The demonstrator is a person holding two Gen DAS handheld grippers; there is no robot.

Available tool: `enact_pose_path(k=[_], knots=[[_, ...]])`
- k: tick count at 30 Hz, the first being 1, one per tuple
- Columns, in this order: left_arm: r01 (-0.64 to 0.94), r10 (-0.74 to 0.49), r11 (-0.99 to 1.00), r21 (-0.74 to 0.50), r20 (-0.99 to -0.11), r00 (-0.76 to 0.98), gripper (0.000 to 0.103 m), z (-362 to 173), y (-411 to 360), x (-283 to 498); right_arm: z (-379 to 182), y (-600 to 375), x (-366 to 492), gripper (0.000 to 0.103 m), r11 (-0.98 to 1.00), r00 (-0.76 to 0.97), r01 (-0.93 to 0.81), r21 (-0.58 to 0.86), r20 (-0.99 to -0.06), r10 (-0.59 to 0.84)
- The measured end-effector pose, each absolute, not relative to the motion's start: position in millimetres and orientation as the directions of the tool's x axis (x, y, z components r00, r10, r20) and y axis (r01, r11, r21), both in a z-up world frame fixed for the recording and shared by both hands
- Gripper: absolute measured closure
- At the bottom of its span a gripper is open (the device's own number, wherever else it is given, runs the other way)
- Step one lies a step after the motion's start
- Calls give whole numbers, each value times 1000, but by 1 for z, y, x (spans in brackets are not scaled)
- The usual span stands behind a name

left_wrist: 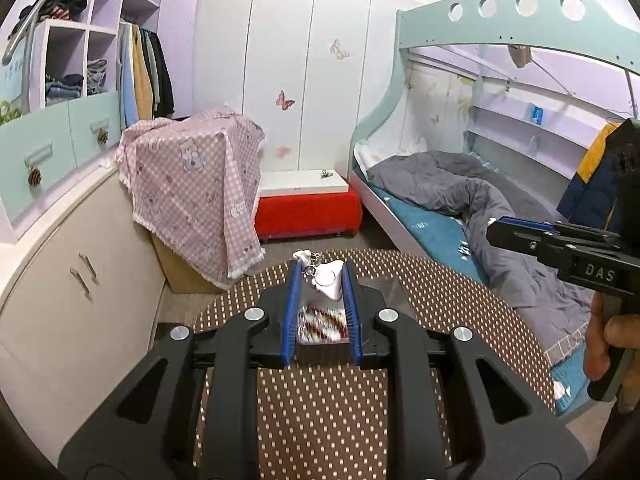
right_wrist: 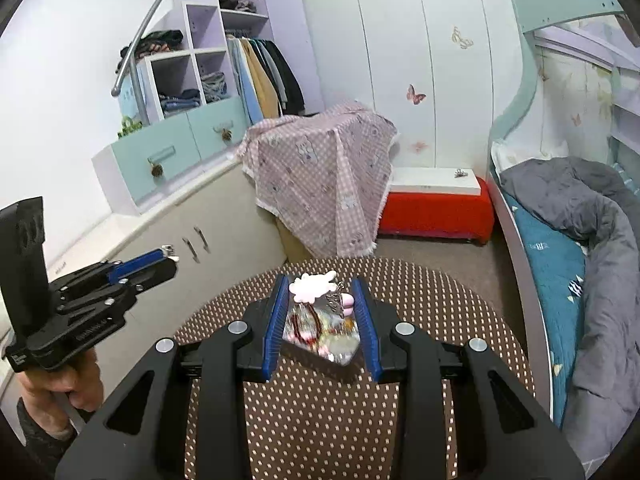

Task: Organize jewelry
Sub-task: 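Carry the key charm into the box with left while right lowers the pink charm in, then open both tools and withdraw them from the metal box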

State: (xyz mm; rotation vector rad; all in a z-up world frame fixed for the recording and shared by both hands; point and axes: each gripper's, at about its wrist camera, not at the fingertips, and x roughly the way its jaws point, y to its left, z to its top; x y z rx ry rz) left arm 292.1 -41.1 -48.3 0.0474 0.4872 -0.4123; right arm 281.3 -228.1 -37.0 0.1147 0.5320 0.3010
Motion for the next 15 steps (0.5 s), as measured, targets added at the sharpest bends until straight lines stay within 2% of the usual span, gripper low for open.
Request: enact_pose_path(k=[6, 15], knots=[[409, -393, 909, -77, -484, 782, 82, -47, -54, 320, -34, -222, 303, 73, 942, 798, -272, 197, -502, 335], [415, -409, 902, -123, -554, 725, 82, -71, -72, 368, -68, -223, 354, 73, 935, 728, -239, 262, -589, 351]])
